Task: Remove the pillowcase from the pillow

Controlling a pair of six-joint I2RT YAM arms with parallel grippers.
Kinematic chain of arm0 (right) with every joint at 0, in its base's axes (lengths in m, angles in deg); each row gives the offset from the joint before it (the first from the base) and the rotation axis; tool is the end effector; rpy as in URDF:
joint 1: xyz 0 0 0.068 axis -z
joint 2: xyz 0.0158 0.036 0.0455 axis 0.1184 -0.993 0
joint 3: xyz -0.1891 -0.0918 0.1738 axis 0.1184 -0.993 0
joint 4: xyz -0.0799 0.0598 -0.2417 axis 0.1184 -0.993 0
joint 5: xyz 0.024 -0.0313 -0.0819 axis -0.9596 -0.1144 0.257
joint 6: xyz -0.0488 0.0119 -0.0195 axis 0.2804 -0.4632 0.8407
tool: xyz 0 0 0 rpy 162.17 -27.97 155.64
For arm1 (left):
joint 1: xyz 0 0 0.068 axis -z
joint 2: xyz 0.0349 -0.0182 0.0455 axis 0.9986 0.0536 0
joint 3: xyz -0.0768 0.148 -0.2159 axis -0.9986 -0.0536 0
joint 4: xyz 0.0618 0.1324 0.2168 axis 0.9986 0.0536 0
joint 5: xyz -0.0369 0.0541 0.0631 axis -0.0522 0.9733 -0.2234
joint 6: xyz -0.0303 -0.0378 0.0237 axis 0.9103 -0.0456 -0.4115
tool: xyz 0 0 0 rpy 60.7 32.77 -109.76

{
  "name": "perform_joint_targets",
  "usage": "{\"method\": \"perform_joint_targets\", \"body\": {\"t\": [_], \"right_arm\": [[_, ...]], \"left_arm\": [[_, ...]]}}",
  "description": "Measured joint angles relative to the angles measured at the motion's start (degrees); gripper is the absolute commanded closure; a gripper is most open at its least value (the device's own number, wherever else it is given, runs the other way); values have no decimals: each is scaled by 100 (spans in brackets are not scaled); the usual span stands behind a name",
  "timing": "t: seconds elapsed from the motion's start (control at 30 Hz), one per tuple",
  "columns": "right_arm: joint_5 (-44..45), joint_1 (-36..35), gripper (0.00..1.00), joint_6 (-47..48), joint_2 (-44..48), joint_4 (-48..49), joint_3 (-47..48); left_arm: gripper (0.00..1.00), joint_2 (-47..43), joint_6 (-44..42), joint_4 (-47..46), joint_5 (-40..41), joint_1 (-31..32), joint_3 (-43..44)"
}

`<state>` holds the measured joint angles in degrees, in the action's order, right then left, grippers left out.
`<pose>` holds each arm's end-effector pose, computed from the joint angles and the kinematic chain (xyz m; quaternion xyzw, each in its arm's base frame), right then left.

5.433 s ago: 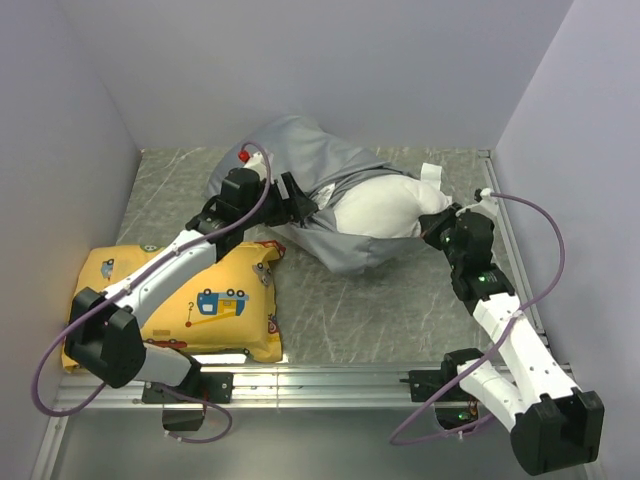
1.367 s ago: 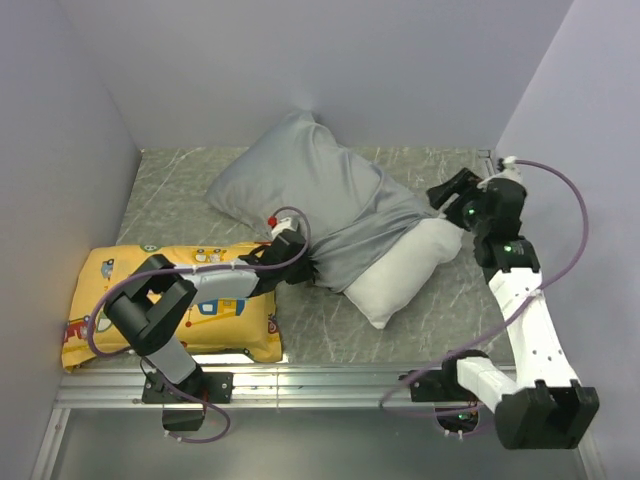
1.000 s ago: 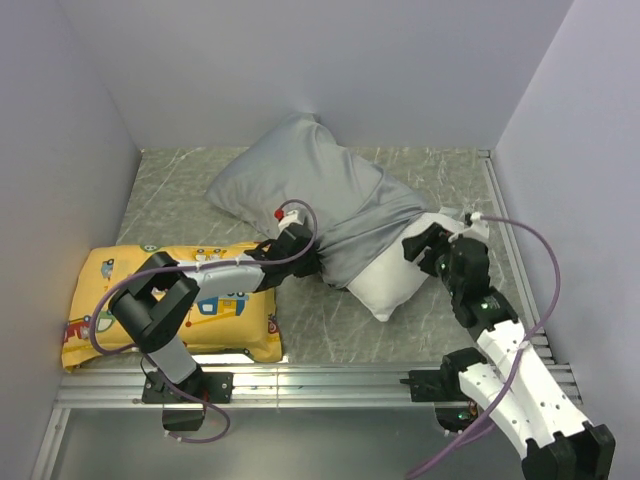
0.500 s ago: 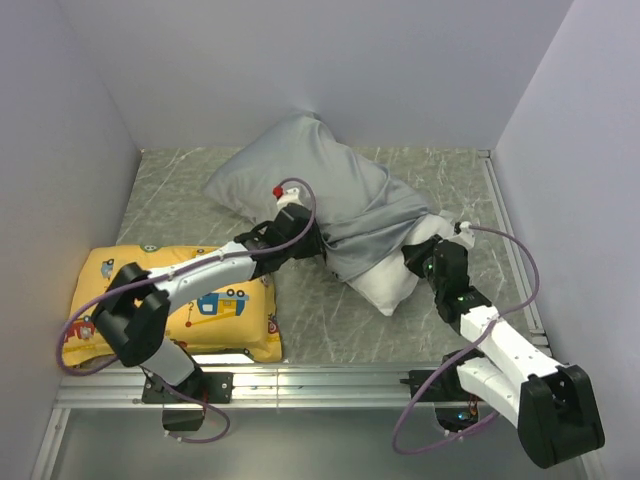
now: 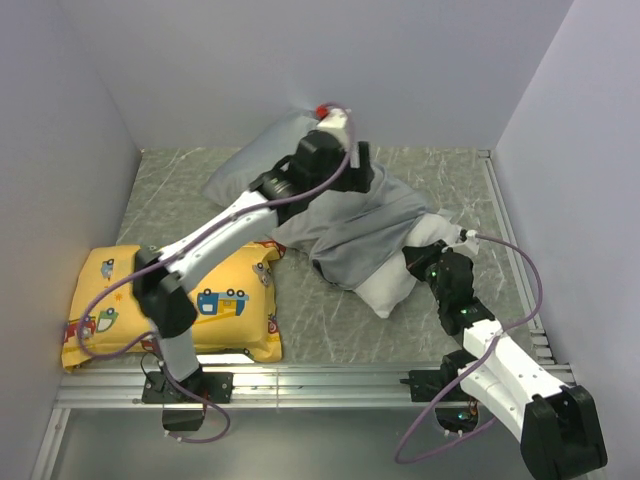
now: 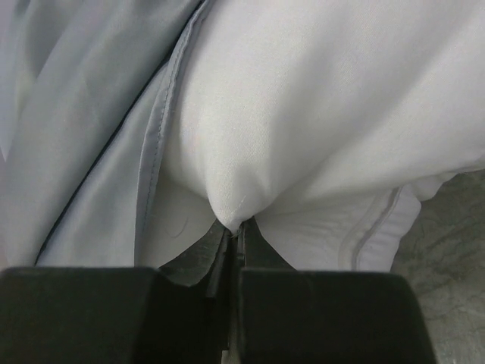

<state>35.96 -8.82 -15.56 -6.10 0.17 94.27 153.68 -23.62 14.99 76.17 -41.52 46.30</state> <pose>0.1792 0.0461 0.1964 0.2503 0.7609 0.2730 0.5328 0.2917 -0.2862 0.3963 0.0746 0.8111 -0.2755 0.5105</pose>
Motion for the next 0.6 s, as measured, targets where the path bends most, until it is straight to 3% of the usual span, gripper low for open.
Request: {"method": "perform_joint_targets", "body": {"t": [0.17, 0.33, 0.43, 0.47, 0.57, 0.6], "right_arm": [[15, 0, 100, 127, 96, -313, 133], [22, 0, 100, 326, 83, -693, 433], [33, 0, 100, 396, 35, -839, 516], [48, 0, 100, 426, 13, -903, 566], [85, 0, 100, 496, -7, -1067, 713], [107, 0, 100, 514, -4, -1113, 756]], "left_arm": [[12, 1580, -621, 417, -251, 155, 1580], [16, 2402, -935, 817, -225, 227, 1891], [40, 2437, -986, 734, -199, 219, 1882], [65, 2402, -984, 662, -136, 214, 1864], [100, 2302, -925, 494, 234, 175, 1757], [100, 2277, -898, 448, 341, 153, 1716]]}}
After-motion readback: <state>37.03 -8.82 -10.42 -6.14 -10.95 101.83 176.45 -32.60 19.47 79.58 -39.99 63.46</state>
